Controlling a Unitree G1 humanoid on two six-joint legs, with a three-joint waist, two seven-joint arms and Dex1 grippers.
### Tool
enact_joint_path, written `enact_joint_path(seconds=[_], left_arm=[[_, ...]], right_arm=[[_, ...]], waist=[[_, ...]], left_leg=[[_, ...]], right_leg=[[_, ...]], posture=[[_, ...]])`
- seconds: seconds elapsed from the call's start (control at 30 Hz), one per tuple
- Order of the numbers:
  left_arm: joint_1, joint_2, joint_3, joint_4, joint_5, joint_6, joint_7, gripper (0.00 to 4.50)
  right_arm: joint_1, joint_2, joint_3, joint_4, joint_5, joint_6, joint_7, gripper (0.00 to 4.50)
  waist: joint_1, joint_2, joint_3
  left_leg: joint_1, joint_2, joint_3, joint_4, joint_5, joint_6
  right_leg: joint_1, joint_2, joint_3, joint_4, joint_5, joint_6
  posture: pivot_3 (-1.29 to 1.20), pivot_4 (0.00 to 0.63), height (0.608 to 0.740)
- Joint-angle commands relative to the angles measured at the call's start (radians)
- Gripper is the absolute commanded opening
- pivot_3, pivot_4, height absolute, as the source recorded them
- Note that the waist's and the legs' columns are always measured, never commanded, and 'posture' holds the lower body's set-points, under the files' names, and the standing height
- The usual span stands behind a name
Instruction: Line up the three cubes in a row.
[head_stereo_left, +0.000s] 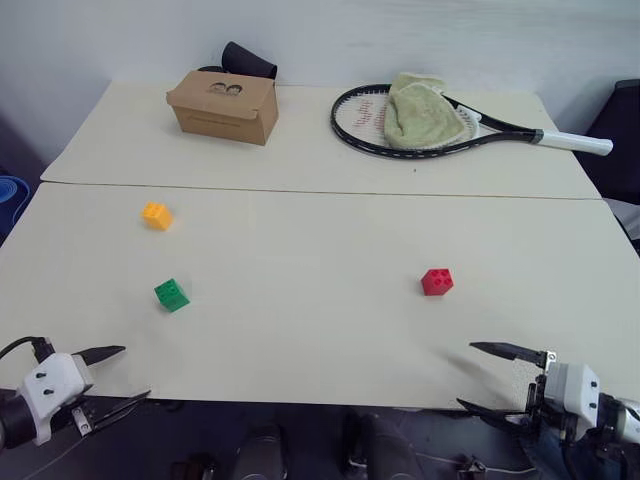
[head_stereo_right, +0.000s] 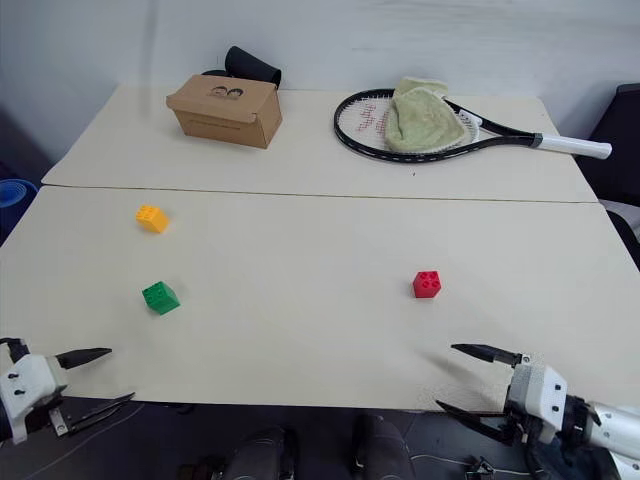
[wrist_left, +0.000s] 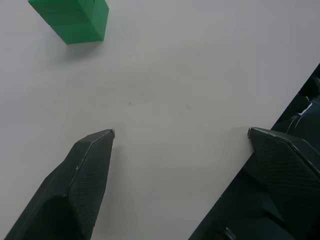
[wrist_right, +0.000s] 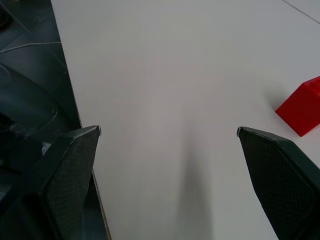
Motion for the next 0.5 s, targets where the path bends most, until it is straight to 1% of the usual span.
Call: enact_joint_path(seconds=[0.03,0.13,0.2,0.27,0.33,0.37,0.5], left_arm=[[0.009,-0.005,0.015,-0.035,-0.027,-0.002,-0.008,4.50],[-0.008,-0.024,-0.002,-0.114,-0.119,0.077,-0.021,4.50],[-0.007,-0.008,-0.053,-0.209,-0.183,0.173,-0.050,4.50],[-0.061,-0.004,-0.112,-0.290,-0.227,0.261,-0.025,4.50],[-0.128,-0.013,-0.171,-0.343,-0.229,0.293,0.005,4.50],[-0.155,-0.021,-0.201,-0.366,-0.231,0.312,0.018,4.50],[-0.238,-0.049,-0.332,-0.421,-0.200,0.335,0.030,4.50]], right_arm=[[-0.018,0.025,-0.010,-0.025,0.018,0.001,-0.051,4.50],[-0.005,0.050,-0.033,-0.068,0.056,0.070,-0.125,4.50],[0.031,0.077,-0.067,-0.099,0.082,0.120,-0.194,4.50],[0.075,0.117,-0.119,-0.123,0.102,0.155,-0.272,4.50],[0.122,0.163,-0.168,-0.136,0.107,0.172,-0.340,4.50],[0.145,0.187,-0.183,-0.141,0.105,0.180,-0.370,4.50],[0.220,0.299,-0.162,-0.175,0.061,0.188,-0.477,4.50]], waist=[[-0.001,0.000,0.000],[0.000,0.000,0.000],[0.003,0.000,0.000],[0.013,0.001,-0.001],[0.029,0.002,-0.001],[0.029,0.002,-0.001],[0.024,0.003,-0.002]], left_leg=[[0.000,0.000,0.000,0.000,0.000,0.000],[0.001,0.000,0.000,0.000,-0.001,-0.001],[0.001,0.000,0.000,0.000,0.000,-0.001],[0.000,0.000,0.000,0.000,0.000,0.000],[0.001,0.000,0.000,0.000,0.000,0.000],[0.000,0.000,0.000,0.000,0.000,0.000],[0.002,0.000,0.001,0.000,0.000,-0.001]], right_leg=[[0.000,0.000,0.000,0.000,0.000,0.000],[0.000,0.000,0.001,0.001,0.000,0.000],[0.000,0.000,0.001,0.001,0.000,0.000],[0.000,0.000,0.001,0.001,0.000,0.000],[0.000,0.000,0.001,0.001,0.000,0.000],[0.000,0.000,0.001,0.001,0.000,0.000],[0.002,0.000,0.002,0.003,0.000,0.000]], posture=[[0.00,0.150,0.740],[0.00,0.150,0.740],[0.00,0.150,0.740],[0.00,0.150,0.740],[0.00,0.150,0.740],[0.00,0.150,0.740],[0.00,0.150,0.740]])
